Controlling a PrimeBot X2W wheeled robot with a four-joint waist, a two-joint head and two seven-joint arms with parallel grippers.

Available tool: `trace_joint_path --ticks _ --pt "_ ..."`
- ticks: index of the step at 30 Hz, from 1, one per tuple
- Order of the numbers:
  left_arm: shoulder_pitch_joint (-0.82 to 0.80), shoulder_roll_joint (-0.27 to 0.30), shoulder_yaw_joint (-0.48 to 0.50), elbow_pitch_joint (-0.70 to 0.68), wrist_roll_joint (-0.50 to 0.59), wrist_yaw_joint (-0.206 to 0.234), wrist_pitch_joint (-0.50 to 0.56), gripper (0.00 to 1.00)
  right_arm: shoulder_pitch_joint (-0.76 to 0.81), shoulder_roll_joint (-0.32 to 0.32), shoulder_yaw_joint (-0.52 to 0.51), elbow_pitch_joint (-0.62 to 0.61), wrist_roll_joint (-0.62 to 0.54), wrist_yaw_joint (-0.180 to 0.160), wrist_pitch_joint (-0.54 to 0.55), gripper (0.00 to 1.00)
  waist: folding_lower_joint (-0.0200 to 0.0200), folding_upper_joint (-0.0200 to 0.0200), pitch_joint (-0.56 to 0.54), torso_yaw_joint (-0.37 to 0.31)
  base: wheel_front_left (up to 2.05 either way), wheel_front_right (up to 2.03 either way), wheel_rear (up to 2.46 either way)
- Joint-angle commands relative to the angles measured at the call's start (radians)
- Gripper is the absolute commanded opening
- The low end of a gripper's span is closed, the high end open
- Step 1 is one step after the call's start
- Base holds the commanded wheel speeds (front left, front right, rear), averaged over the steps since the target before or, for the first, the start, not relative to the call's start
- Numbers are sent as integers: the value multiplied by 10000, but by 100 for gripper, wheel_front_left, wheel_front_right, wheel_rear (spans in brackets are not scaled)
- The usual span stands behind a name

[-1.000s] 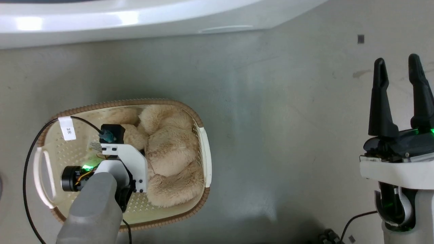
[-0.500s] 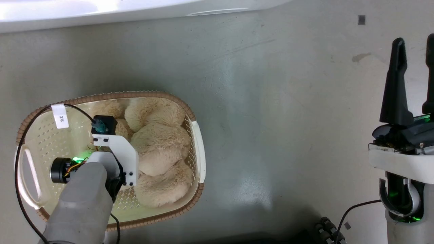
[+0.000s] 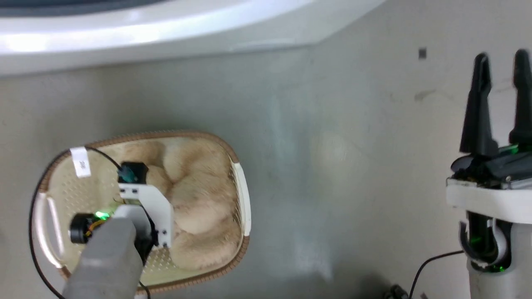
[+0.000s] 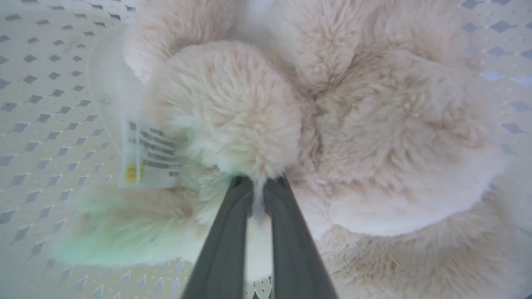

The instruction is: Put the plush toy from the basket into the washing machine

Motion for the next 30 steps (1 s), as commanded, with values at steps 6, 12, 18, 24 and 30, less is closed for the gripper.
trace_joint_path --ticks 6,12,18,24,30 --pt "831 -313 -243 36 -61 -277 -802 0 770 -4 168 418 -202 -7 -45 100 -1 0 -2000 308 0 0 0" --pt "1443 -541 -445 36 -93 -472 -1665 0 1452 -4 188 638 -373 -7 -45 100 -1 0 -3287 588 0 0 0" --pt "2001 -673 -579 32 -190 -572 -2569 0 2157 -4 149 836 -528 -7 -45 100 -1 0 -4476 895 0 0 0" --pt "2453 -771 -667 -111 -322 -617 -3256 0 2859 -4 134 995 -628 -7 -45 100 -1 0 -5539 1151 0 0 0" --pt "2788 -766 -736 -657 -319 -623 -3575 0 3443 -4 105 1097 -642 -7 -45 100 -1 0 -6378 1356 0 0 0"
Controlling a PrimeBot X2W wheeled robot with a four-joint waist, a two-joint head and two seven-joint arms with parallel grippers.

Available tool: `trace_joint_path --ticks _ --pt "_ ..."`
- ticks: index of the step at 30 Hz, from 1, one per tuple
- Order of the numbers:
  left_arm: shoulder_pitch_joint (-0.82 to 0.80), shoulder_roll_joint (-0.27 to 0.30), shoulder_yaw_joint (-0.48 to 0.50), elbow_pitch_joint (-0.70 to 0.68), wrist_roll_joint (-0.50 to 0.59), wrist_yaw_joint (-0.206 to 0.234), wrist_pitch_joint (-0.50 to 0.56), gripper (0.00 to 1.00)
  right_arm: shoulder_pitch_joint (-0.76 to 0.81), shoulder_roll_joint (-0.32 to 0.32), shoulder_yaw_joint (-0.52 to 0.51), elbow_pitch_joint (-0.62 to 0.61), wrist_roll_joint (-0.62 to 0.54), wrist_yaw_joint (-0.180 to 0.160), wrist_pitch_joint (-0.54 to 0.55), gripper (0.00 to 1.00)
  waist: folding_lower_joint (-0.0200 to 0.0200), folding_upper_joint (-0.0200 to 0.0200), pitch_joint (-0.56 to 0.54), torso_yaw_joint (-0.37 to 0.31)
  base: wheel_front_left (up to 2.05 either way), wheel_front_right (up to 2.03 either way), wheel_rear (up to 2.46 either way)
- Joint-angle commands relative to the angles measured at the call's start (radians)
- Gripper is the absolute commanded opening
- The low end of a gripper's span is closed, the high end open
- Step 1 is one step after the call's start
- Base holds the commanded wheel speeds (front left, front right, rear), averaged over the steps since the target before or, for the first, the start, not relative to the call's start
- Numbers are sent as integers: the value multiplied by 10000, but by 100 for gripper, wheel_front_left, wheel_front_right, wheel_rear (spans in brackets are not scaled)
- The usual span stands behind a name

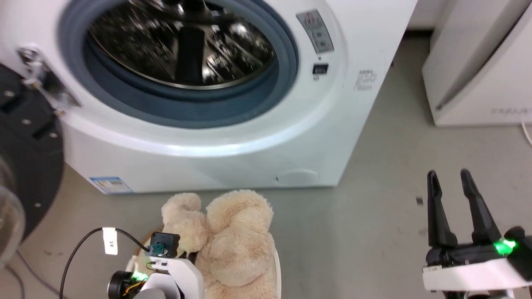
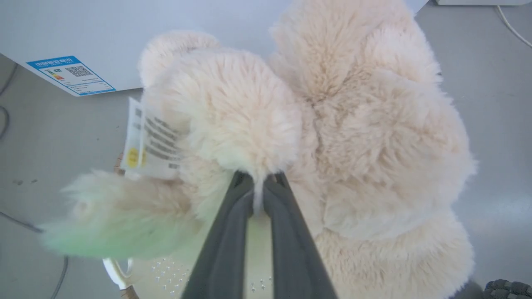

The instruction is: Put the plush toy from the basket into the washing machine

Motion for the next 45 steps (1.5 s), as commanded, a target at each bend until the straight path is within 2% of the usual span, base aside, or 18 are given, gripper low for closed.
trace_joint_path --ticks 1,5,14,25,33,42,45 --pt "123 20 -22 -332 1 10 -123 0 254 -2 -25 60 -12 -7 -45 100 2 0 -602 254 0 0 0" --pt "301 99 72 -1272 79 232 -153 0 505 -2 -4 91 0 -7 -45 100 2 0 -966 348 0 0 0" --pt "1216 300 719 -4545 496 1043 -158 0 754 -2 -41 -12 9 -7 -45 100 2 0 -1344 353 0 0 0" --pt "1226 172 1626 -6976 1143 1620 -159 0 496 -2 -21 -144 -33 -7 -45 100 2 0 -913 151 0 0 0" --pt "19 189 2679 -7302 1427 1698 -160 0 -88 -2 206 -281 -79 -7 -46 100 2 0 78 -419 0 0 0" --pt "-2042 560 3634 -6826 1847 1678 -160 0 -1053 -2 289 -437 96 -7 -46 100 2 0 1667 -1341 0 0 0" --pt "-2829 840 3942 -6551 1913 1619 -160 0 -1314 -2 352 -478 237 -7 -46 100 2 0 2241 -1676 0 0 0"
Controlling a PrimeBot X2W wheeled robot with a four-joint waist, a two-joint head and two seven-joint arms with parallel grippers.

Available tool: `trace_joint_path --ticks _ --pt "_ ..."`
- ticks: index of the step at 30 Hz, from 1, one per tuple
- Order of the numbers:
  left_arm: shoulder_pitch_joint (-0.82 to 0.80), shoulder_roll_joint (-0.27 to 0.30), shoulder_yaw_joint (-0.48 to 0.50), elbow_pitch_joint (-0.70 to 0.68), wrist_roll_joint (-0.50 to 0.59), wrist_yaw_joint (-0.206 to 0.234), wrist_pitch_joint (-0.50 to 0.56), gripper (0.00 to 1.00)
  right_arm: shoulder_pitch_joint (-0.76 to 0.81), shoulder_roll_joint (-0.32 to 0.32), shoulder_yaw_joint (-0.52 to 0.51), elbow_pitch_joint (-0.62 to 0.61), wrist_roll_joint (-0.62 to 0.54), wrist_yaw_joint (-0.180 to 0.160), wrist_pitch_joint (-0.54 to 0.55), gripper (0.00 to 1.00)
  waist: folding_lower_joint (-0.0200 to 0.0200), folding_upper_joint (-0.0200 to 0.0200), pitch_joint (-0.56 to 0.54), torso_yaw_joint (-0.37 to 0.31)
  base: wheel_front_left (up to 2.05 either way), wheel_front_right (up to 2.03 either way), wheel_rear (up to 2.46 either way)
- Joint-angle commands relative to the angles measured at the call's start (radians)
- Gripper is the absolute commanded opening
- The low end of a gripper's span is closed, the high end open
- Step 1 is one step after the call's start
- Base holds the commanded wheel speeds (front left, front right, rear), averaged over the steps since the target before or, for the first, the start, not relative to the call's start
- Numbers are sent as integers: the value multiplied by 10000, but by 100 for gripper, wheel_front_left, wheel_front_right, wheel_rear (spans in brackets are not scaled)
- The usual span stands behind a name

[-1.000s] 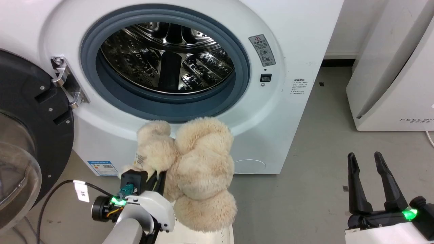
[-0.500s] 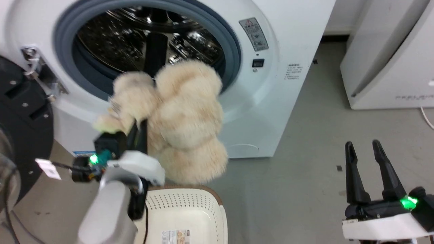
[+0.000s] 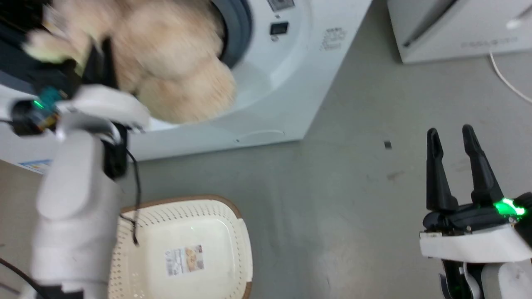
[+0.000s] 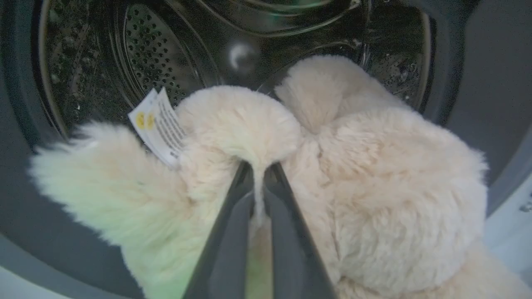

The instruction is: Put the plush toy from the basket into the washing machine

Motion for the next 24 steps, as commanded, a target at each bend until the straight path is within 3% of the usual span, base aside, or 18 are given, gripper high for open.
trace_joint_path --ticks 1,12,20,24 --pt "-320 130 100 -22 60 6 -58 0 -181 -2 41 -52 90 -7 -44 100 -1 -1 665 -536 0 0 0" --pt "-3051 1170 761 671 470 62 -59 0 -944 -2 149 -287 565 -7 -44 100 -1 -1 2445 -1468 0 0 0" --pt "-4906 2055 777 1481 871 -13 -59 0 -1328 -2 274 -436 767 -7 -44 100 -1 -1 3414 -1773 0 0 0" --pt "-5519 2150 780 1823 898 -31 -59 0 -1427 -2 261 -459 801 -7 -44 100 -1 -1 3698 -1753 0 0 0"
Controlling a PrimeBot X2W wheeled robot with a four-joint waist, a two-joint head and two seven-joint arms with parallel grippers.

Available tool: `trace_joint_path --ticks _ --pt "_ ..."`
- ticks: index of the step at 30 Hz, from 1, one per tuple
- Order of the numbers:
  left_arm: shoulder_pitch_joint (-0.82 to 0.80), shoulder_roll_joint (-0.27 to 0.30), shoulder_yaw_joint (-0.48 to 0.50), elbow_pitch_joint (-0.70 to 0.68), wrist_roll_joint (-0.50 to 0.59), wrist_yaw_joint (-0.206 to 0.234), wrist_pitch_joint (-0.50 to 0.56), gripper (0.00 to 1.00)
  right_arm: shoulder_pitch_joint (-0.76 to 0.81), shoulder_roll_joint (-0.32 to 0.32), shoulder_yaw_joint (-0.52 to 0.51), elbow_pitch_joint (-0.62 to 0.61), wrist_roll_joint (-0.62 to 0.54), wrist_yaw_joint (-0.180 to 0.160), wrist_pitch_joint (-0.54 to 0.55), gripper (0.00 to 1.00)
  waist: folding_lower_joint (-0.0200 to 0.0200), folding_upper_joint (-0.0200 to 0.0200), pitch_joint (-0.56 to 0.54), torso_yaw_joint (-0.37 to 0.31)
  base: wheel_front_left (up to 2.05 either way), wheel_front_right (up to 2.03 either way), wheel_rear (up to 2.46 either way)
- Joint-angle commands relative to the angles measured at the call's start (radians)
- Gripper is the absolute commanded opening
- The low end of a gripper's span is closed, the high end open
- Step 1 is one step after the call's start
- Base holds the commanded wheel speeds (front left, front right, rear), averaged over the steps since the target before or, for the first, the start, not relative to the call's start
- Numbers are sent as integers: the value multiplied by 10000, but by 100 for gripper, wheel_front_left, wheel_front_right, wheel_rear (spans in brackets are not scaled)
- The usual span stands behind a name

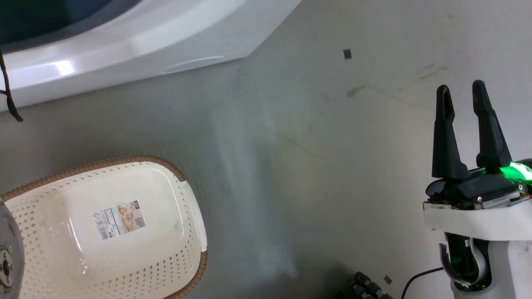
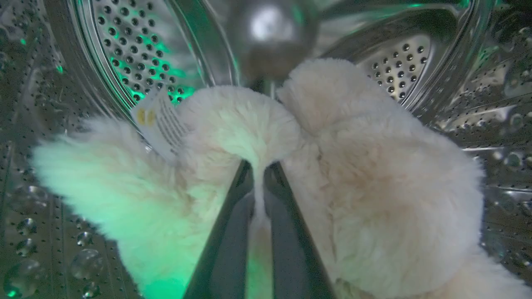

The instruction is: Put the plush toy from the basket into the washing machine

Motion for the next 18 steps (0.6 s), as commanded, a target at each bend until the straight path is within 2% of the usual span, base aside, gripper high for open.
trace_joint_path --ticks 1,2,3,4,10,18 --pt "-187 6 10 52 -12 -1 -57 0 -192 -2 15 -40 15 -7 -44 100 -2 0 115 -13 0 0 0" --pt "-248 37 -18 99 51 37 -57 0 -203 -2 20 -38 7 -7 -44 100 -2 0 142 1 0 0 0" --pt "-283 41 -29 130 83 60 -57 35 -215 -2 22 -35 2 -7 -44 100 -2 0 161 16 0 0 0" --pt "-288 8 -22 212 65 50 -57 100 -224 -2 18 -27 -5 -7 -44 100 -2 0 161 37 0 0 0" --pt "27 -246 80 79 -60 -77 -57 100 -259 -2 43 51 -86 -7 -44 100 -2 0 -76 205 0 0 0" --pt "1585 -765 373 -566 -79 -4 -57 100 -150 -2 24 204 -313 -7 -44 100 -2 0 -907 569 0 0 0"
